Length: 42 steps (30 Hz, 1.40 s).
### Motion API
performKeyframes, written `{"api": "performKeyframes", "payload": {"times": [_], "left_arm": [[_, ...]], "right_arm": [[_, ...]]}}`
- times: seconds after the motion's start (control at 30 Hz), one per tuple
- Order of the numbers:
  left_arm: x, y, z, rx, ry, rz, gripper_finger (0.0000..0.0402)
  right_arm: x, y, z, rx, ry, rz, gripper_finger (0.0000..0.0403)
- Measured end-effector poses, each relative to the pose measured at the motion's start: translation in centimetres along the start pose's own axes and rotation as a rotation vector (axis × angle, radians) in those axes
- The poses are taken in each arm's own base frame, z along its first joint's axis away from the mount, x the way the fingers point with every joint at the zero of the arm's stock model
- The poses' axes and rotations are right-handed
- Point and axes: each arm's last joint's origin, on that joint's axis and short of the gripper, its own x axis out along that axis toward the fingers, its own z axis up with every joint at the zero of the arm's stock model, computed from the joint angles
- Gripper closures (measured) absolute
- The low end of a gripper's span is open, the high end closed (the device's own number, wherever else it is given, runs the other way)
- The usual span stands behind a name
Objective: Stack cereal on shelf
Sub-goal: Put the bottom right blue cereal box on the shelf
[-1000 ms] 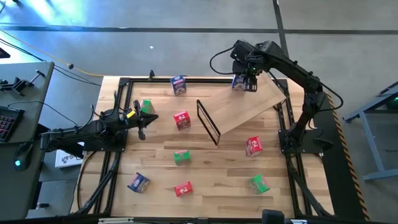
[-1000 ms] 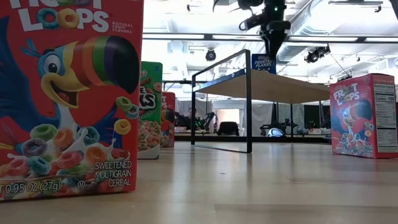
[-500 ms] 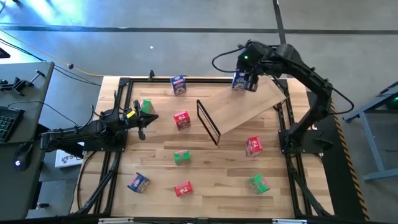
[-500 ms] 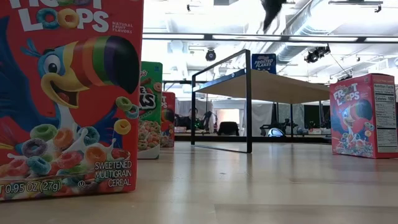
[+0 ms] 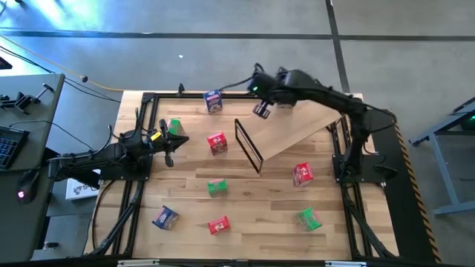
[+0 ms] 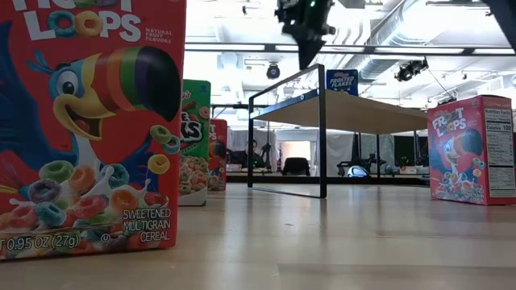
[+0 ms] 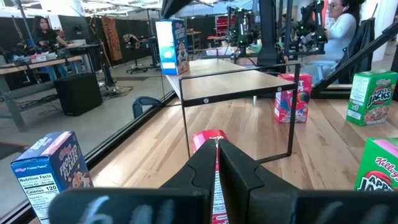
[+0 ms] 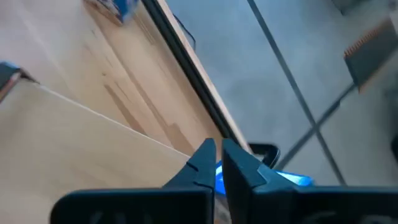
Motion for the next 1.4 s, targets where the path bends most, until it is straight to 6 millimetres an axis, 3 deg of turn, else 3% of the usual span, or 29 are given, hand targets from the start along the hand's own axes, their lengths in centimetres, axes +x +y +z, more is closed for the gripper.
{"api": "performKeyframes", "payload": {"times": [0.33,0.77,1.17,1.4], "left_arm": [[0.0,0.0,0.0,-0.001,0.0,0.0,0.039],[0.0,0.0,0.0,-0.002,0.001,0.004,0.039],[0.0,0.0,0.0,-0.01,0.001,0.001,0.039],[0.0,0.0,0.0,-0.01,0.001,0.0,0.039]], "right_arm": [[3.1,1.8,-0.2,0.121,0.121,-0.164,0.04],[3.3,1.8,-1.1,0.185,0.199,-0.229,0.0403],[2.9,2.3,-1.2,0.19,0.198,-0.203,0.0403],[2.9,2.1,-1.1,0.188,0.165,-0.279,0.0403]]}}
